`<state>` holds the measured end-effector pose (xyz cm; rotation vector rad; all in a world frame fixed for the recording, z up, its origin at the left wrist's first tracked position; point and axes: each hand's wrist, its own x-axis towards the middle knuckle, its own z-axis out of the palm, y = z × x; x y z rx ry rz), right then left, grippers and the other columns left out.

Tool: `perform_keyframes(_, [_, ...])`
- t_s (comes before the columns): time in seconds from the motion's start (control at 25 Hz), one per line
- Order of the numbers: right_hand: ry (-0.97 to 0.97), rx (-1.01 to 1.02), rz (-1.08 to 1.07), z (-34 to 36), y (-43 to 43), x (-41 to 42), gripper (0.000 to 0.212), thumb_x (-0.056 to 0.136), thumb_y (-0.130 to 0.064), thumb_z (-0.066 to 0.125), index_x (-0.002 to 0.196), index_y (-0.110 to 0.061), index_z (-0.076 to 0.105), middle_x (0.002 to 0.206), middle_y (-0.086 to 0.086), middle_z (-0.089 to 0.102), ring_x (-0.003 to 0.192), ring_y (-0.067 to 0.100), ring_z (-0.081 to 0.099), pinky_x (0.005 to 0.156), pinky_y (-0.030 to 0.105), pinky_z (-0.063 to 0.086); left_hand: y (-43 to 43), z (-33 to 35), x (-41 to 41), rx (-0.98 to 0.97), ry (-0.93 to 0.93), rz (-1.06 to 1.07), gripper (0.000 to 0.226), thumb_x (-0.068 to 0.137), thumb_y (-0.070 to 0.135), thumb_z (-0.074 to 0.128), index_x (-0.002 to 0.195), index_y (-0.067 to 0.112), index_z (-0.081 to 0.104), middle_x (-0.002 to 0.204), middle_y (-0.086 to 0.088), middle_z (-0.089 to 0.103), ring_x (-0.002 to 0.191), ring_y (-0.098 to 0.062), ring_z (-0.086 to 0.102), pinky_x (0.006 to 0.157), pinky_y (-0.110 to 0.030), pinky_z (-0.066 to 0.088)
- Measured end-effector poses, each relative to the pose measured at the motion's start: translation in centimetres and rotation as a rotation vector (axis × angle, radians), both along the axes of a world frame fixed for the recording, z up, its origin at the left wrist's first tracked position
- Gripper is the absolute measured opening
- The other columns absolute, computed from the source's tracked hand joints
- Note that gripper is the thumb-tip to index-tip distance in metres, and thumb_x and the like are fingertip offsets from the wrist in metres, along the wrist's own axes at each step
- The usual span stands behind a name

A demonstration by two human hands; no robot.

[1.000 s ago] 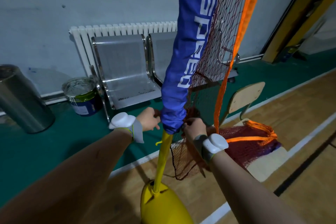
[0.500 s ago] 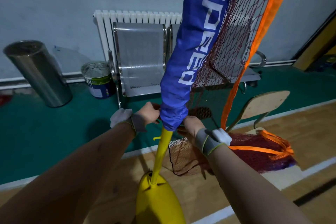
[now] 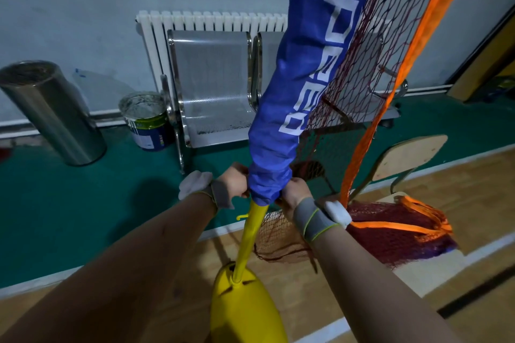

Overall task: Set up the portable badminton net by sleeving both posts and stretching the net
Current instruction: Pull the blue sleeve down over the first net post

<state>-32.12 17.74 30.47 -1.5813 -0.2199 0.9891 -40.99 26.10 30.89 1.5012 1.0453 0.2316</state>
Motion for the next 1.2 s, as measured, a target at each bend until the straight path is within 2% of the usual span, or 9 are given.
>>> perform_keyframes(0.12, [-0.098,-0.102,0.03,-1.2,0.0,0.2,0.039,0.086,0.013,0.038,0.054,-0.009,0.041,0.049,0.006,0.04,0.048,0.013,0.037,0.039,0.015,0.033,-0.3,-1.2,-0.3,-0.009,0.133,-0.035,0.018,0.095,-0.002,0.032,0.081,0.002,0.043,0.055,-0.011,0.041,0.03,-0.009,0.041,0.036,-0.02,0.036])
perform_keyframes(0.2, [-0.124,-0.159,0.054,-2.0,-0.7,0.3,0.04,0.086,0.013,0.037,0.053,-0.008,0.046,0.048,0.006,0.045,0.046,0.015,0.042,0.046,0.021,0.037,-0.5,-1.9,-0.6,-0.007,0.203,-0.089,0.025,0.095,-0.001,0.027,0.076,0.004,0.042,0.058,-0.011,0.041,0.042,-0.014,0.039,0.044,-0.021,0.033])
perform_keyframes(0.36, [-0.074,-0.166,0.029,-2.6,-1.7,0.2,0.03,0.091,-0.001,0.045,0.063,-0.011,0.049,0.058,0.006,0.047,0.053,0.018,0.042,0.051,0.024,0.039,-0.6,-2.2,-1.3,0.055,0.249,-0.152,0.028,0.094,0.001,0.03,0.071,0.014,0.04,0.063,-0.008,0.05,0.035,-0.006,0.051,0.048,-0.02,0.039])
perform_keyframes(0.48, [-0.023,-0.165,-0.005,-2.1,-1.9,0.3,0.028,0.091,0.0,0.039,0.07,-0.012,0.051,0.062,0.008,0.049,0.054,0.019,0.043,0.053,0.025,0.036,-0.6,-1.7,-1.7,-0.006,0.212,-0.155,0.02,0.095,0.002,0.026,0.091,0.013,0.042,0.066,-0.009,0.053,0.031,-0.002,0.053,0.049,-0.02,0.043])
perform_keyframes(0.64, [-0.1,-0.142,0.041,-2.2,-2.5,-0.4,0.035,0.086,0.013,0.033,0.064,-0.011,0.046,0.058,0.009,0.044,0.05,0.019,0.039,0.036,0.014,0.033,-0.8,-2.3,-2.1,0.1,0.172,-0.163,0.036,0.087,-0.011,0.032,0.12,-0.003,0.043,0.079,-0.016,0.054,0.052,-0.021,0.053,0.043,-0.018,0.046])
perform_keyframes(0.8, [-0.315,-0.219,0.065,-3.4,-3.1,-0.6,0.02,0.079,0.019,0.044,0.076,0.001,0.054,0.071,0.012,0.051,0.065,0.021,0.047,0.032,0.007,0.03,-1.4,-4.2,-2.4,0.308,0.166,-0.083,0.019,0.084,-0.009,0.042,0.098,0.002,0.047,0.071,-0.013,0.047,0.085,-0.044,0.06,0.071,-0.039,0.046])
perform_keyframes(0.92, [-0.409,-0.253,0.025,-3.5,-3.4,-0.4,0.018,0.081,0.008,0.051,0.095,0.003,0.059,0.082,0.009,0.056,0.077,0.019,0.051,0.042,0.013,0.037,-1.6,-4.5,-2.9,0.385,0.126,0.0,0.022,0.079,-0.014,0.046,0.096,-0.004,0.055,0.081,-0.03,0.057,0.089,-0.037,0.062,0.079,-0.039,0.047])
perform_keyframes(1.04, [-0.431,-0.211,-0.011,-3.0,-3.6,-0.5,0.019,0.084,0.004,0.047,0.095,-0.009,0.054,0.087,0.006,0.056,0.08,0.018,0.051,0.06,0.018,0.036,-1.2,-4.0,-3.6,0.418,0.003,-0.039,0.03,0.075,-0.019,0.045,0.101,-0.013,0.059,0.078,-0.017,0.062,0.068,-0.003,0.061,0.074,-0.028,0.044])
perform_keyframes(1.2, [-0.461,-0.117,0.099,-2.3,-3.9,-1.4,0.038,0.075,0.009,0.051,0.107,-0.01,0.048,0.077,-0.004,0.055,0.07,0.012,0.054,0.054,0.015,0.042,-1.6,-2.3,-3.6,0.274,-0.007,-0.218,0.051,0.06,0.01,0.065,0.107,-0.008,0.058,0.093,-0.016,0.06,0.086,-0.019,0.053,0.082,-0.033,0.044])
